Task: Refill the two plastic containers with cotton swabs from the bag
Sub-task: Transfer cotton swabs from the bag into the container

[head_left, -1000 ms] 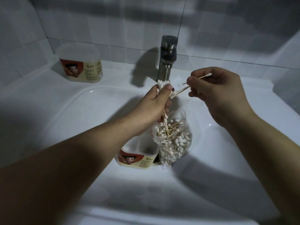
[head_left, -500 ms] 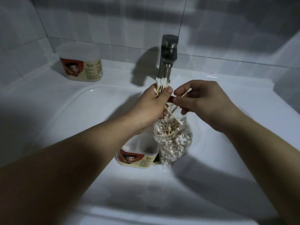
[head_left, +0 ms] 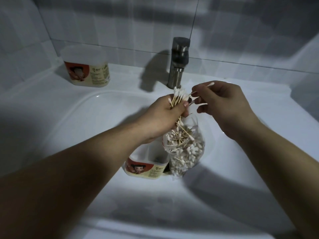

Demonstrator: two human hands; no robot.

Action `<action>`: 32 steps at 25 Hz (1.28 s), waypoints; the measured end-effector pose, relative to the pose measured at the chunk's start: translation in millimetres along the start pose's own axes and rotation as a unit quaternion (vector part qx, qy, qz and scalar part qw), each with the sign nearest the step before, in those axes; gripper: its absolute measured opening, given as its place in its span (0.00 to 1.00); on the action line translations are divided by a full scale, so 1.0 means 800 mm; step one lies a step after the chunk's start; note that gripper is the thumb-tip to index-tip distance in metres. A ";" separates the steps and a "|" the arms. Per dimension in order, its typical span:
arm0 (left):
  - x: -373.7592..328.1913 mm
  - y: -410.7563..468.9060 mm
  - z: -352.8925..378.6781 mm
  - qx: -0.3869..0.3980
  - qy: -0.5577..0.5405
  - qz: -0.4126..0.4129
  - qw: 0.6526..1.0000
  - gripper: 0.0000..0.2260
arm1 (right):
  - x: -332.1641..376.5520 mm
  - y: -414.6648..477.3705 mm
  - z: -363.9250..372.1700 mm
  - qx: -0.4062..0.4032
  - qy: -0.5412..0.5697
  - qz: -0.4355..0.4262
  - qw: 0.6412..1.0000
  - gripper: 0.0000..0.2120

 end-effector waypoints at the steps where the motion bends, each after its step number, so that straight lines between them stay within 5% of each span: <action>1: 0.000 -0.001 0.001 -0.002 0.004 -0.002 1.000 0.11 | 0.000 0.001 -0.002 -0.007 0.012 0.005 1.000 0.06; 8: 0.000 0.007 -0.012 -0.064 -0.021 -0.019 0.998 0.13 | 0.005 0.003 -0.007 -0.001 -0.048 -0.038 0.998 0.09; 25: 0.004 0.001 0.001 -0.027 -0.110 -0.062 0.992 0.09 | -0.001 -0.017 0.018 0.081 -0.170 -0.084 0.979 0.10; 32: 0.007 0.007 -0.011 -0.088 -0.195 -0.090 0.973 0.09 | -0.006 -0.033 0.030 0.169 -0.331 -0.124 0.920 0.10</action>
Point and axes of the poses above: each hand's wrist, its own y-axis towards the middle knuckle, its own z-axis out of the palm, x = y × z, the point moved 8 cm from there along y, towards the middle knuckle, and after that the axes turned 14 degrees about -x, right-handed, at the moved point
